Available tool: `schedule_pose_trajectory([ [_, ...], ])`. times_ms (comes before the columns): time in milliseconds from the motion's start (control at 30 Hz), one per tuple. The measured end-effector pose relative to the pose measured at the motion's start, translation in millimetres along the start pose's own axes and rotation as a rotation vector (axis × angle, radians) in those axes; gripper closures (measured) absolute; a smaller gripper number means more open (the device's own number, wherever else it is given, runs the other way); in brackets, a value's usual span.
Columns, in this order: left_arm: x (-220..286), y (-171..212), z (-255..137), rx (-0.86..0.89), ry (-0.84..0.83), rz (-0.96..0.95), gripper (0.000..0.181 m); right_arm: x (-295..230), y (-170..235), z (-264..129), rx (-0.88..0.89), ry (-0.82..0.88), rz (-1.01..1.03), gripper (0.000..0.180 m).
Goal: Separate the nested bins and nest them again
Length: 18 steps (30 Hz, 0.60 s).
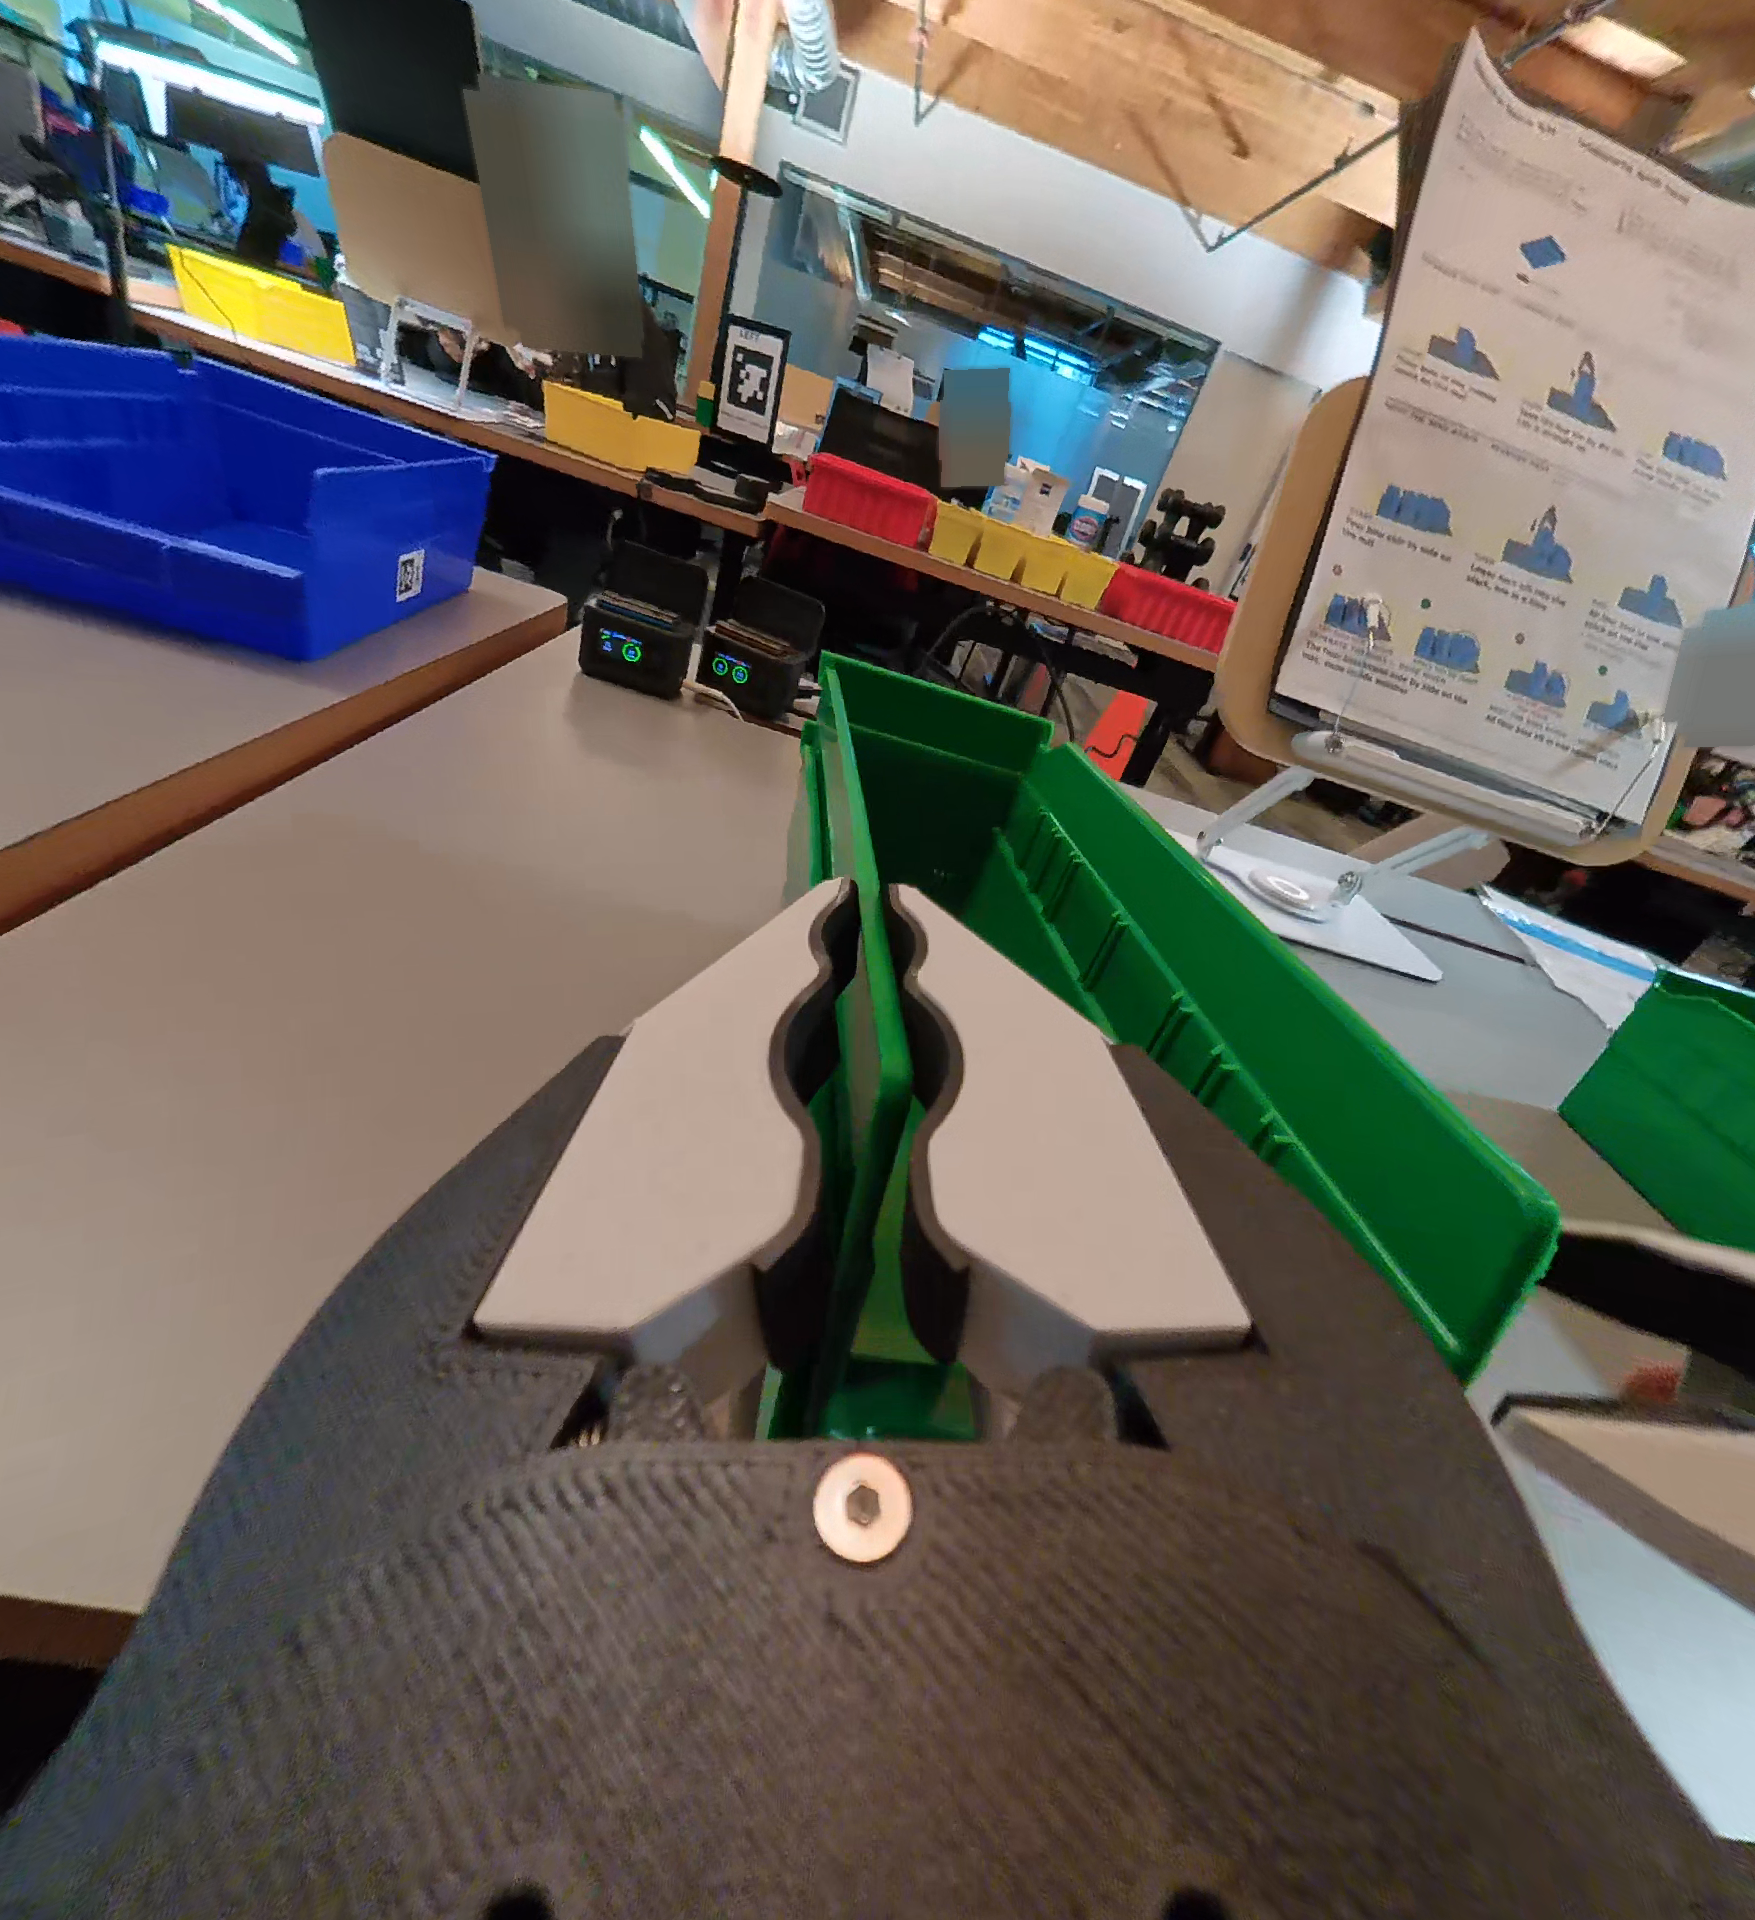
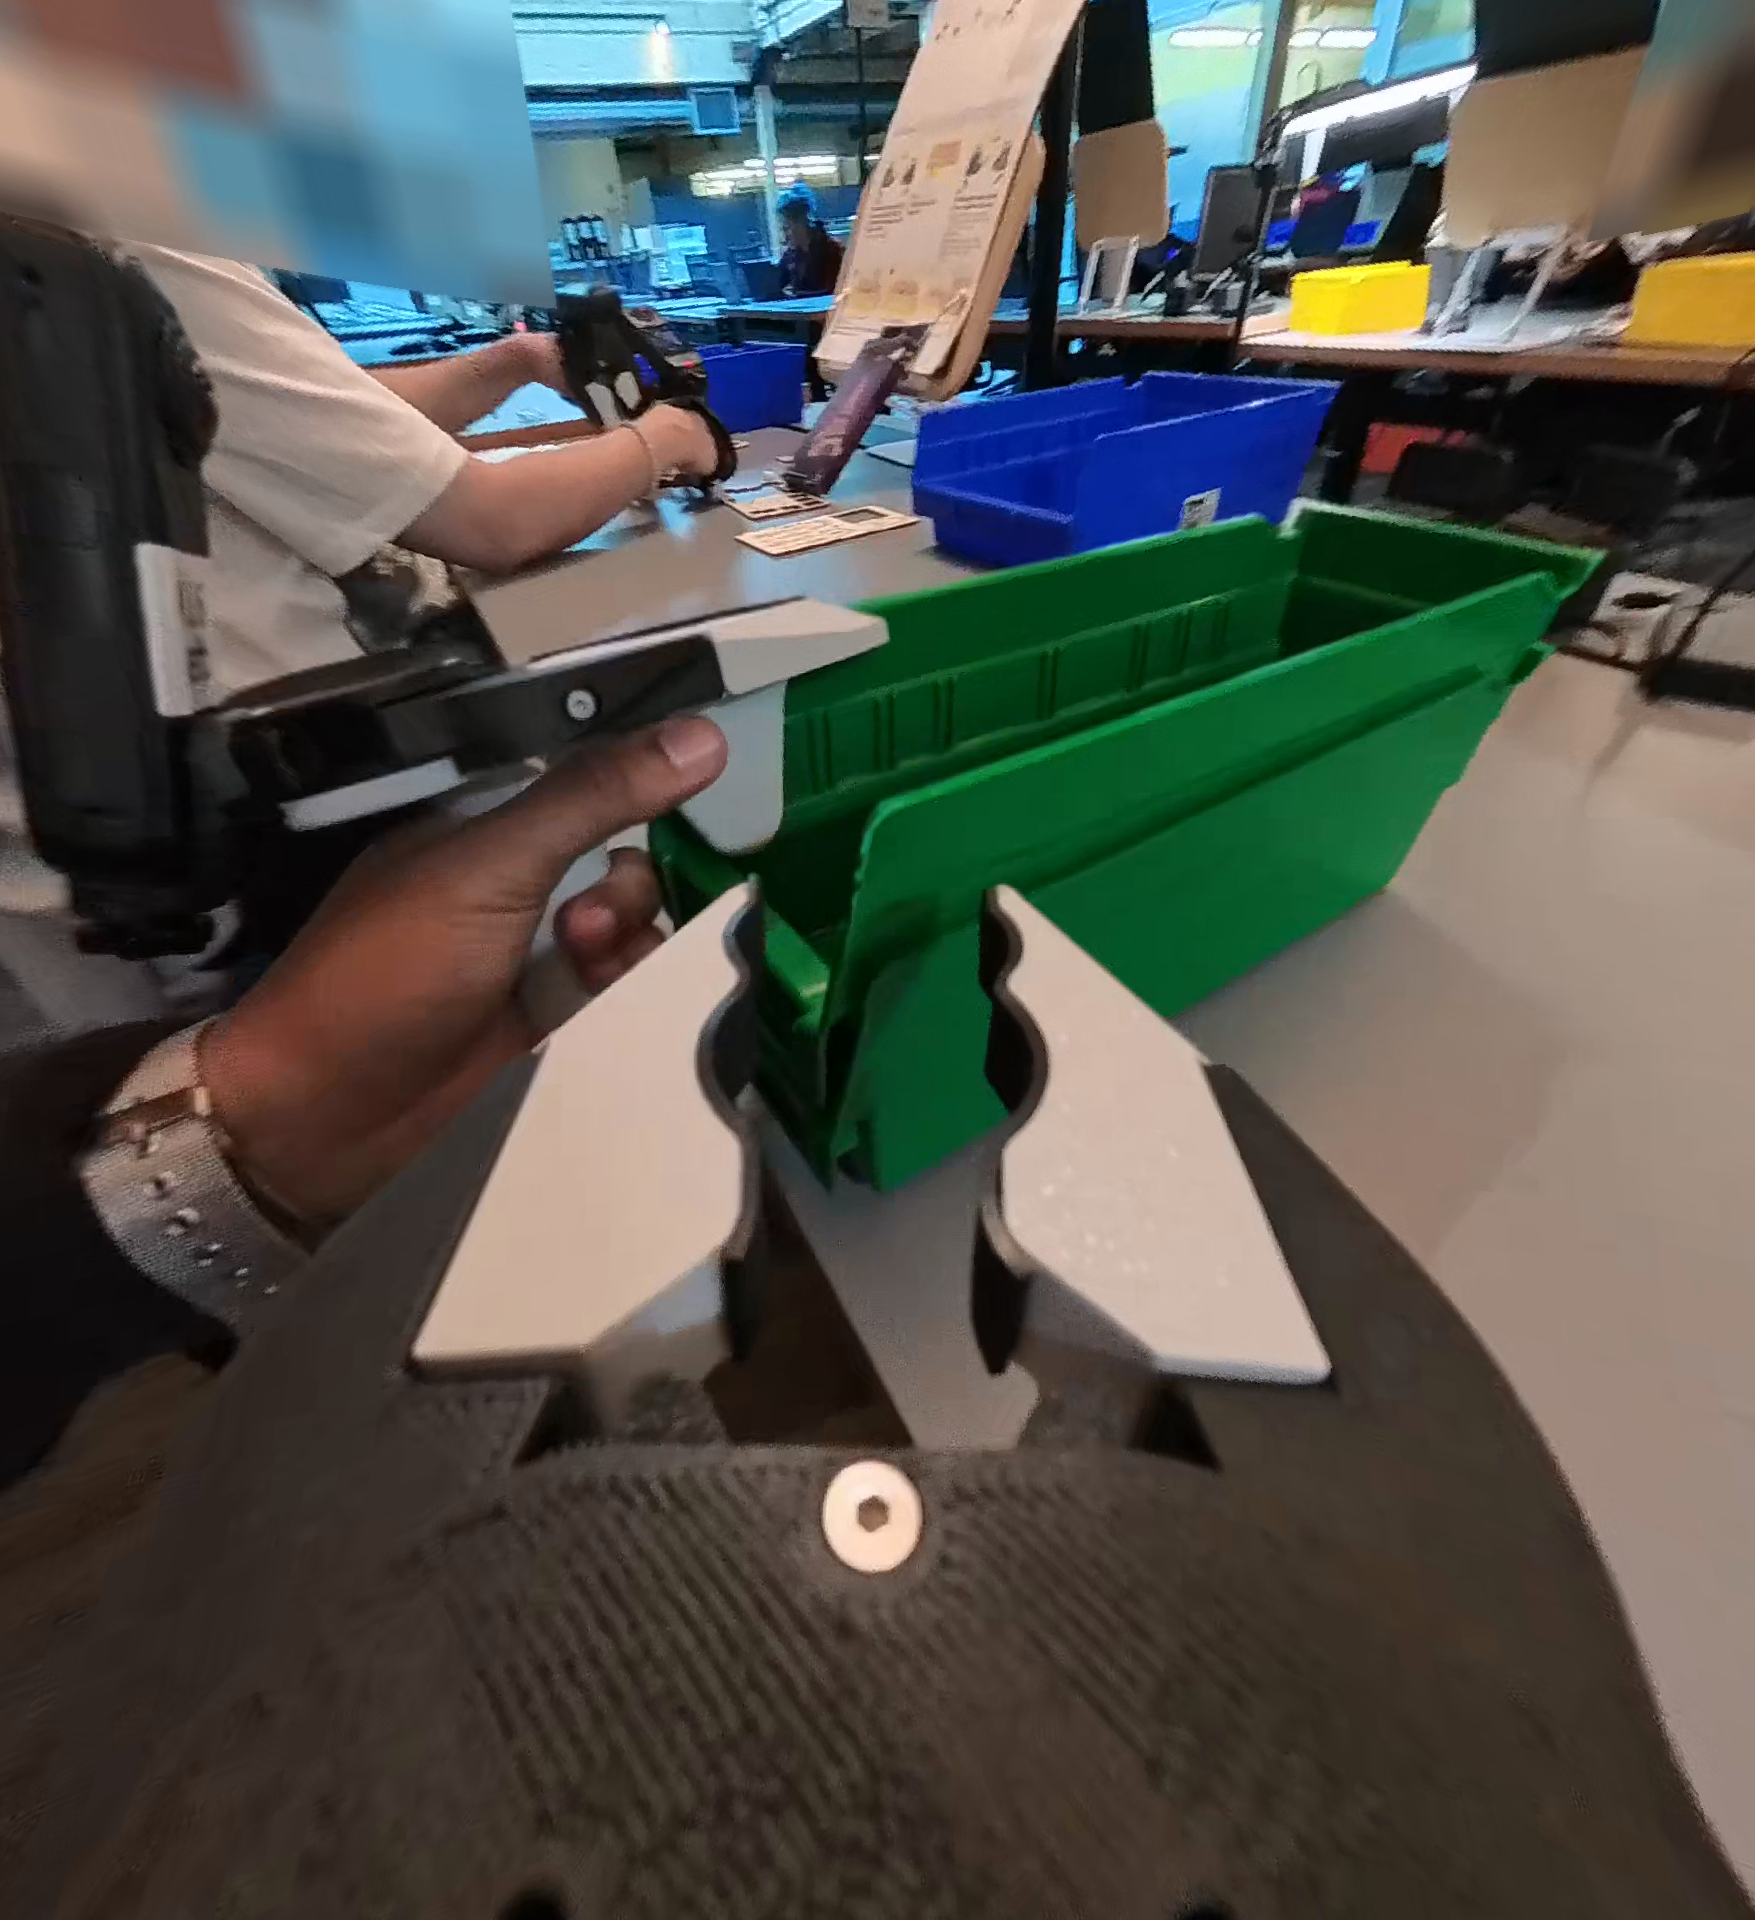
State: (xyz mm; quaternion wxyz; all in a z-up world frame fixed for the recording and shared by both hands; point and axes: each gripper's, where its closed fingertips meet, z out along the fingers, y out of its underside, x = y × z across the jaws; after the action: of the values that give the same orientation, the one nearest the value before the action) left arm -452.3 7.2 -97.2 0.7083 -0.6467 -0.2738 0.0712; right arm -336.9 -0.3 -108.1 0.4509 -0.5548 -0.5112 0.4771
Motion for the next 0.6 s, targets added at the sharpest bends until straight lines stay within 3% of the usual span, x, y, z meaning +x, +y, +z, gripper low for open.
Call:
schedule_pose_trajectory([
  [233,7.2,8.1,0.0,0.004,0.082,-0.048,0.173,16.6,4.4,14.4,-0.030,0.126,-0.027,0.139],
  [333,10.8,17.8,-5.0,-0.057,0.161,-0.063,0.135,22.4,7.2,21.9,-0.038,0.198,-0.042,0.142],
  [400,-1.3,15.6,-10.8,-0.074,0.139,-0.072,0.099,22.6,6.8,24.9,-0.040,0.217,-0.043,0.148],
  [500,-7.8,-2.0,-25.5,-0.027,0.203,-0.108,0.094,29.3,5.8,26.2,-0.042,0.285,-0.029,0.157],
  [600,-8.4,6.7,-34.5,-0.059,0.254,-0.092,0.094,50.9,2.5,23.2,-0.017,0.404,-0.028,0.169],
])
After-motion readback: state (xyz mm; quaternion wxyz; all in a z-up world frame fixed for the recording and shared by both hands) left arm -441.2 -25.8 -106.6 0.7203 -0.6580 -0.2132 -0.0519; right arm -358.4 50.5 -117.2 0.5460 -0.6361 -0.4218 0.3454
